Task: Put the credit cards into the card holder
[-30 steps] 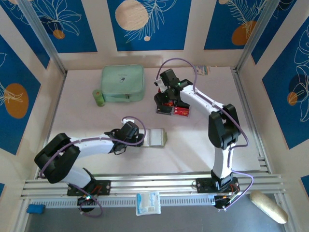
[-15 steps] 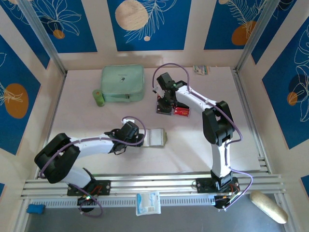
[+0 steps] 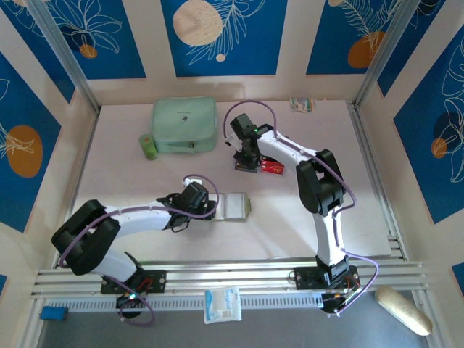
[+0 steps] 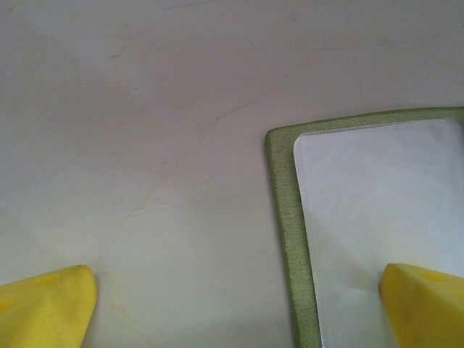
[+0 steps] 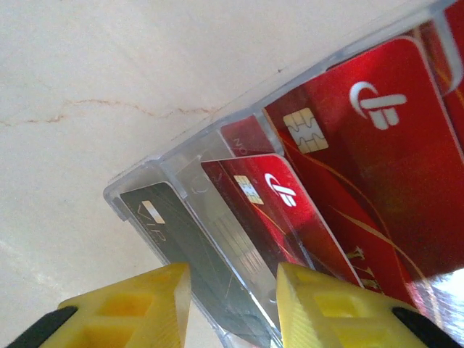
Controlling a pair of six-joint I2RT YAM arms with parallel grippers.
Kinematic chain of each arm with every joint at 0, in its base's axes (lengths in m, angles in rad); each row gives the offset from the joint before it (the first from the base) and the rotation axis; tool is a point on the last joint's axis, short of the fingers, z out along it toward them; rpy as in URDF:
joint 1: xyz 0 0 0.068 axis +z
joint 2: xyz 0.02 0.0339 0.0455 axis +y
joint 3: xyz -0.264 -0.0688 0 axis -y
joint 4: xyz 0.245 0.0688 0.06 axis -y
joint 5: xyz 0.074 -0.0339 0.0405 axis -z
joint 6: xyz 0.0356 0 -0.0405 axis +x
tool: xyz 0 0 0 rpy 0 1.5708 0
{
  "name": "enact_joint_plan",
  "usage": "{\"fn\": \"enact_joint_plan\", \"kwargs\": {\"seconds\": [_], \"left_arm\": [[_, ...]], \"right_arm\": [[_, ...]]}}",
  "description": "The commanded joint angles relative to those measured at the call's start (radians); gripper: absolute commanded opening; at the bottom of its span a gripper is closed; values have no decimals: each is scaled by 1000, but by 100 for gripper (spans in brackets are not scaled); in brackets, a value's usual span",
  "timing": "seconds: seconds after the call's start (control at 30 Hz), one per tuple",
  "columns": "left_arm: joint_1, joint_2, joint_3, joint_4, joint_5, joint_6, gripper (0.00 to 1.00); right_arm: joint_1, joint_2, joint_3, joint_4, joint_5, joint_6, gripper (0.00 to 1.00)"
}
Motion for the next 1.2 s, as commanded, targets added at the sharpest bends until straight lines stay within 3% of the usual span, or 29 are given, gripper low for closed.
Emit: {"fn": "enact_joint_plan", "kwargs": {"seconds": [0.0,0.33,1.17], "left_arm": [[6,-20,-1,-15,5,12,100],[6,-17,-1,-12,3,14,100],[6,-14,0,-11,12,12,100]], "right_arm": [[5,28,36,-5,21,-20,37],[5,44,21,-18,5,-19,37],[30,-60,-30,1,-27,-59,10]]}}
